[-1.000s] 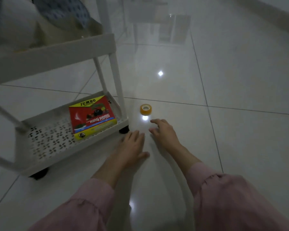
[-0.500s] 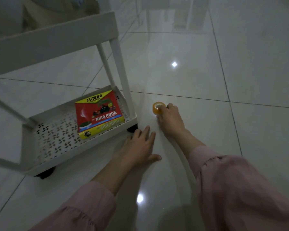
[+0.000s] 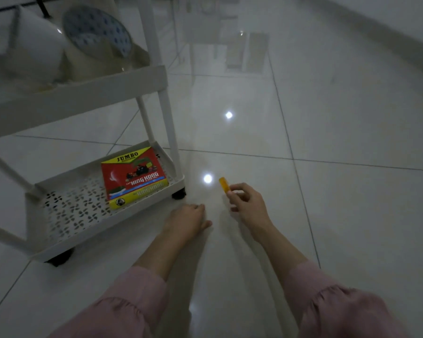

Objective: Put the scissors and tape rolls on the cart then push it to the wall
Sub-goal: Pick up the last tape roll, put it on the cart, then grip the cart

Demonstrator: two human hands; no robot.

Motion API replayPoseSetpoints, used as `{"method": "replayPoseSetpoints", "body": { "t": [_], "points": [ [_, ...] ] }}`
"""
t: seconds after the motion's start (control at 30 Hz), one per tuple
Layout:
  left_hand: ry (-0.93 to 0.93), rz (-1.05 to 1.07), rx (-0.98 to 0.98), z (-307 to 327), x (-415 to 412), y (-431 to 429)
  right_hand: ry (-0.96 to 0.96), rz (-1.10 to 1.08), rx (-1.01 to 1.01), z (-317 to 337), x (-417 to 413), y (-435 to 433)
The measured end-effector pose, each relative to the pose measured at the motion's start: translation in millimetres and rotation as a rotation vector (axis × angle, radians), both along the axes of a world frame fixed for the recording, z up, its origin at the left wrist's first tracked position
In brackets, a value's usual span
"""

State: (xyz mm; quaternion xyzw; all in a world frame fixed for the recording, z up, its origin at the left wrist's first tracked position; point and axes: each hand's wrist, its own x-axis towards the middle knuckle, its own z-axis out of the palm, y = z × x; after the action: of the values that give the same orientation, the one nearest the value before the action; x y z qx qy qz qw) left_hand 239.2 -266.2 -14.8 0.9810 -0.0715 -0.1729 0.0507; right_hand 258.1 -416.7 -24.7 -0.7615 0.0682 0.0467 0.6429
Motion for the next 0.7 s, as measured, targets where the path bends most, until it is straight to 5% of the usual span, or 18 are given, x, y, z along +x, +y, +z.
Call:
{"method": "replayPoseSetpoints", "body": {
  "t": [0.17, 0.43, 0.57, 0.7],
  "points": [
    [-0.313, 0.027, -0.169, 67, -32, 23, 0.017, 0.02, 0.261, 59, -41, 10],
    [-0.914, -0.098, -0.198, 227, -102, 110, -0.239, 0.109, 0.358, 207, -79, 111],
    [-1.226, -0.044, -0.12, 278, -143, 166, -0.415, 0.176, 0.209, 253, -95, 165],
    [-1.355, 0.235, -0.306, 295, -164, 213, -0.592, 0.273, -0.161, 273, -97, 212]
  ]
}}
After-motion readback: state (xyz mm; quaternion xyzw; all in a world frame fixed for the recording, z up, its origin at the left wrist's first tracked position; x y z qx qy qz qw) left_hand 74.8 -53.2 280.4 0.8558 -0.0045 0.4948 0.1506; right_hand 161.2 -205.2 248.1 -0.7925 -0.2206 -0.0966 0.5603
